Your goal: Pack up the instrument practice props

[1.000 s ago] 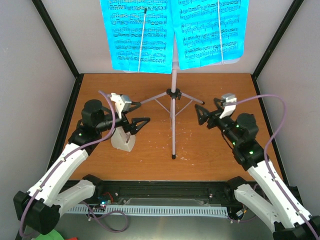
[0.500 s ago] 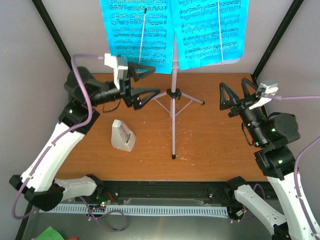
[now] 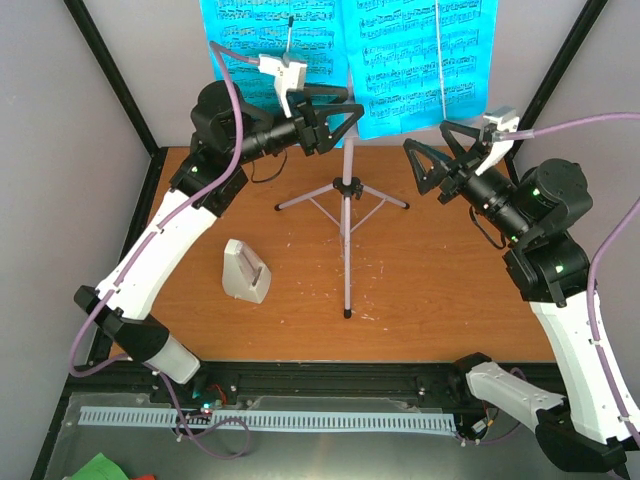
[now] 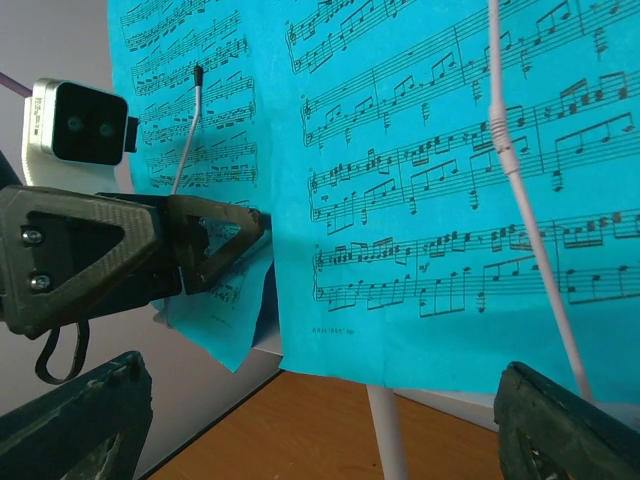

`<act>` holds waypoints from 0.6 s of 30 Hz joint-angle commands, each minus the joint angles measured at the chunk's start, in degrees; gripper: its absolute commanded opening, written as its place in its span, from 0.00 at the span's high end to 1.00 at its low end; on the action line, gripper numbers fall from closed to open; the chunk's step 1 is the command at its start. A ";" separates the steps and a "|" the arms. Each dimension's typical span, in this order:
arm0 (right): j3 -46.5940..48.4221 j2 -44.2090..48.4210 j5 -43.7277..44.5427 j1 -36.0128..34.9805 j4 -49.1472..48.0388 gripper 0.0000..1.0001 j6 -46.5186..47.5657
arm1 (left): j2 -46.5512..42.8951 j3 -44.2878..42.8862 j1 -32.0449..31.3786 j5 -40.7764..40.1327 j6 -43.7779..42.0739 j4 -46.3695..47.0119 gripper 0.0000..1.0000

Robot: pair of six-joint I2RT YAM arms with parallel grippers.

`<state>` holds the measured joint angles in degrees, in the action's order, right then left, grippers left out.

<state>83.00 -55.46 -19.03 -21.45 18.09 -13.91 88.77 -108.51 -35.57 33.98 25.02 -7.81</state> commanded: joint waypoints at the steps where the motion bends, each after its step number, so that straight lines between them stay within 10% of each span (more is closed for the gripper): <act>1: 3.05 -0.65 -1.18 0.19 1.25 0.08 0.86 | 0.29 -3.30 -1.62 -6.21 -0.05 -0.16 0.31; 18: 21.23 -10.90 10.95 0.26 10.92 0.06 5.24 | 2.59 -2.03 -3.31 -13.18 -2.05 2.50 0.48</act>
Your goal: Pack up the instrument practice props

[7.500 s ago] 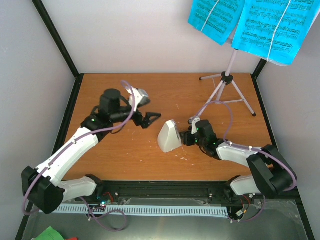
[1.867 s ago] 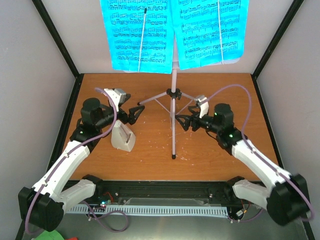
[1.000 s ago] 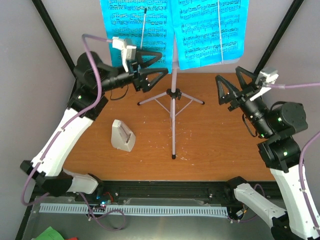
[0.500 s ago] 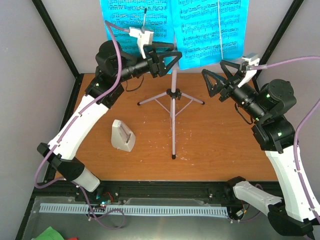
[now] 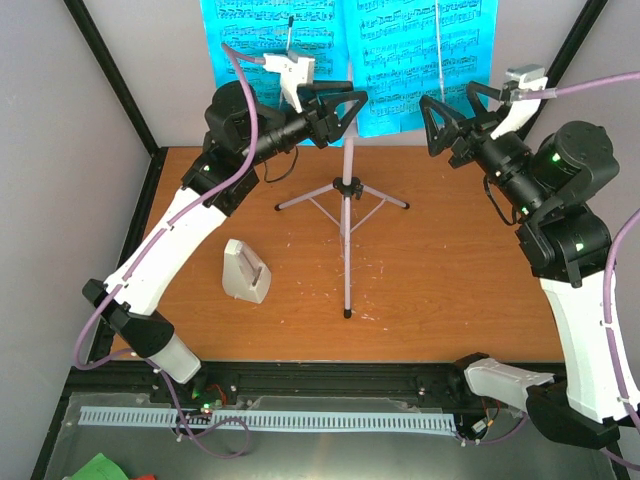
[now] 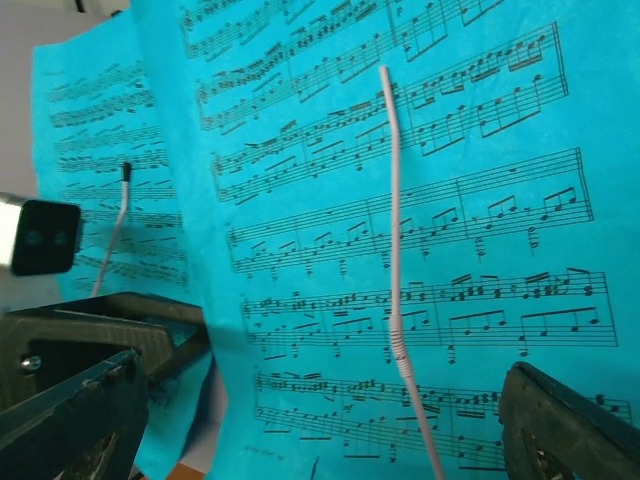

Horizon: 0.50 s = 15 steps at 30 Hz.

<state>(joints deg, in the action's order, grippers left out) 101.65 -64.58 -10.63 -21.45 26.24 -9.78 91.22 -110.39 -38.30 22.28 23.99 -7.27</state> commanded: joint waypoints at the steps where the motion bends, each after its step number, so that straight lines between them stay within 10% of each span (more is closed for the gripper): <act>1: 2.95 -2.20 2.55 0.19 2.63 0.06 1.08 | 0.18 -0.30 -0.58 -1.49 -1.01 1.92 0.49; 15: 5.50 -5.92 3.06 0.22 -0.40 0.12 2.37 | 3.90 -4.79 -0.63 0.50 -1.20 3.59 0.57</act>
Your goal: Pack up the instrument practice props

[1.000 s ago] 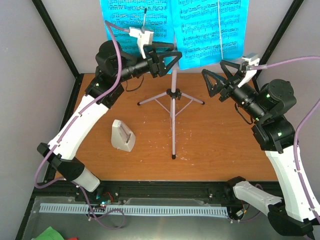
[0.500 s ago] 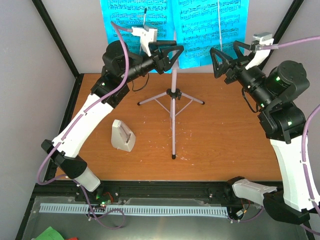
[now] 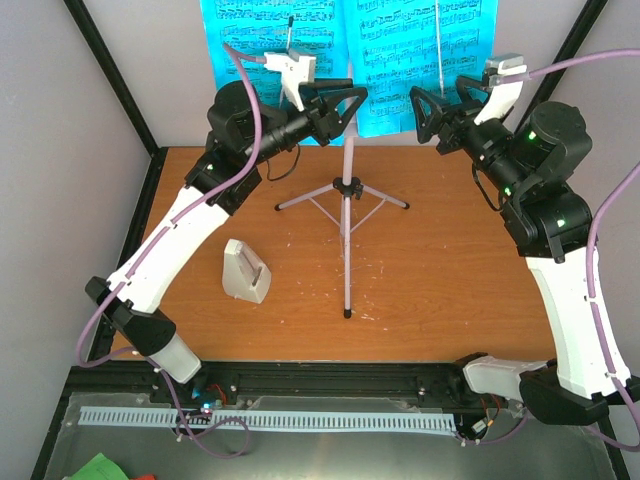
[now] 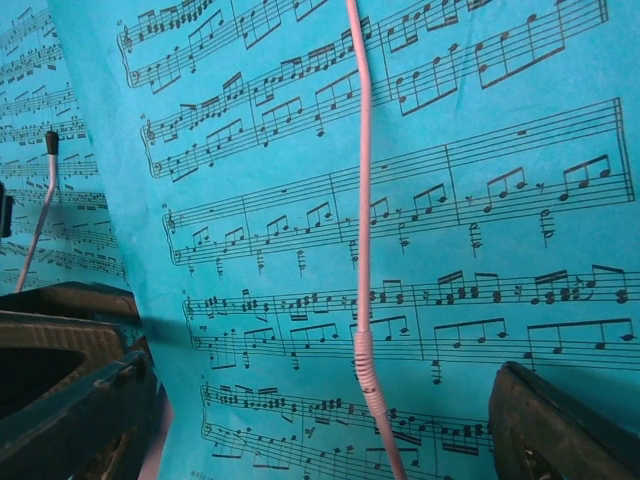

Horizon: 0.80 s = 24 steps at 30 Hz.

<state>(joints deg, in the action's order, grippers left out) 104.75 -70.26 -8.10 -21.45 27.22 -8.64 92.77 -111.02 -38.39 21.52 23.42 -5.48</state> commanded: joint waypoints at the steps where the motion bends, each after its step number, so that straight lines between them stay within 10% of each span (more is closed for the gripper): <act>1: 2.75 -0.49 0.58 0.19 -1.38 0.13 1.40 | 2.79 -4.68 -0.49 1.29 -0.80 1.83 0.57; 24: 14.84 -11.09 3.32 0.23 -4.28 0.55 6.52 | 4.25 -7.10 -0.53 -0.43 -4.52 5.33 1.00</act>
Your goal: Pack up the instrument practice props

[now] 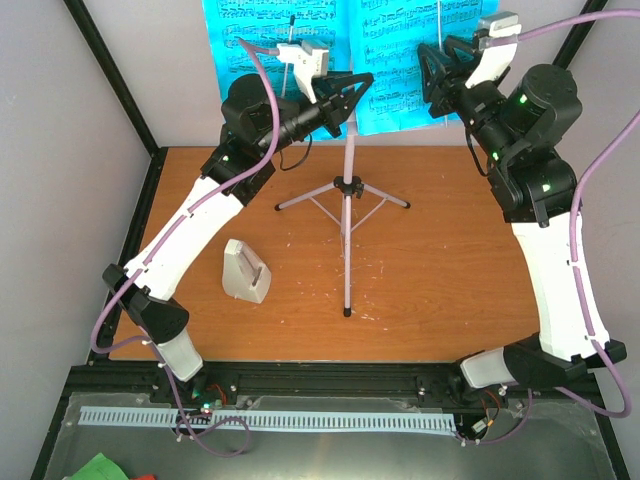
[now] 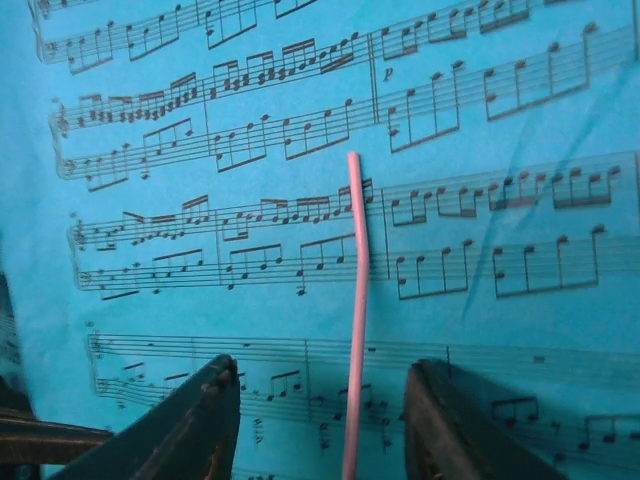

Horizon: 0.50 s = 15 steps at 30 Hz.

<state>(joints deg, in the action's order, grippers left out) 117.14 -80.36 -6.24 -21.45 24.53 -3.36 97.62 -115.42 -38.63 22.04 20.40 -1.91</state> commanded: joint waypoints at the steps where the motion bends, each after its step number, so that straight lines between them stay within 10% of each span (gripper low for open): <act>1: 2.76 -1.29 1.42 0.22 -1.59 0.61 1.36 | -0.62 -2.71 -0.29 -0.85 -1.63 1.75 1.00; 6: -0.07 -0.30 0.64 0.22 -4.66 0.97 2.68 | -0.80 -2.71 -0.26 -0.35 -1.42 1.44 1.00; 15: -12.70 5.61 -0.10 0.29 -16.43 0.97 3.20 | -1.52 -1.74 -0.30 0.18 -1.43 0.35 1.00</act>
<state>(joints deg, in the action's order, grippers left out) 108.31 -77.14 -6.02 -21.41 13.76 -0.64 97.60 -115.66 -38.63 21.87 19.97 -1.78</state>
